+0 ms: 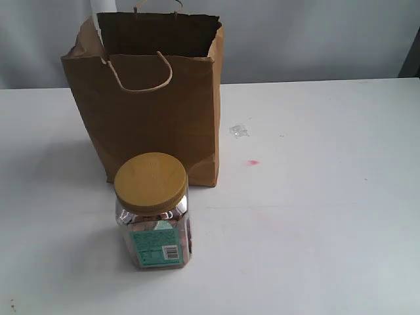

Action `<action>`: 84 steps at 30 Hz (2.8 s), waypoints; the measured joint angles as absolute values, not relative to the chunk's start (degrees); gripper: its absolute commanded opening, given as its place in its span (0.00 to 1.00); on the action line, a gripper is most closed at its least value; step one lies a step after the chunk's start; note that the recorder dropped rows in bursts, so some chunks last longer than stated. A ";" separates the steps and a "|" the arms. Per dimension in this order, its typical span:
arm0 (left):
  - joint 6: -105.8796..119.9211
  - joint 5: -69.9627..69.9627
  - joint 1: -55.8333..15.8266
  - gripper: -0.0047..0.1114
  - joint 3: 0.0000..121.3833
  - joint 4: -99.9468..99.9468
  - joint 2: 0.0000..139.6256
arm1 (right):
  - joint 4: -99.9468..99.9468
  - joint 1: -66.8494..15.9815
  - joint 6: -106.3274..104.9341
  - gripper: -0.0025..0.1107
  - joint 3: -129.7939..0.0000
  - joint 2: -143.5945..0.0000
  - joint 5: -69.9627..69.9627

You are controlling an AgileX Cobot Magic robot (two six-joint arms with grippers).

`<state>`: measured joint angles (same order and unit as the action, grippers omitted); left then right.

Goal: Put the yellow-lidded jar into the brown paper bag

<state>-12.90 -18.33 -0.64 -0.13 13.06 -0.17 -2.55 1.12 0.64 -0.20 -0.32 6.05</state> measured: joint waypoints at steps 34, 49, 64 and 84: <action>-12.90 -18.33 -0.64 0.05 -0.13 13.06 -0.17 | 0.00 1.12 9.60 0.02 -10.71 -2.88 6.04; -12.90 -18.33 -0.64 0.05 -0.13 13.06 -0.17 | 16.44 -1.12 -13.91 0.02 -45.30 -37.54 52.37; -12.90 -18.33 -0.64 0.05 -0.13 13.06 -0.17 | 9.85 -22.83 -9.81 0.02 -68.56 -66.97 57.51; -12.90 -18.33 -0.64 0.05 -0.13 13.06 -0.17 | -5.97 -40.31 15.41 0.02 -92.21 -97.71 63.17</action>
<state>-12.90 -18.33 -0.64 -0.13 13.06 -0.17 -5.97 -40.31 15.41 -92.21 -97.71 63.17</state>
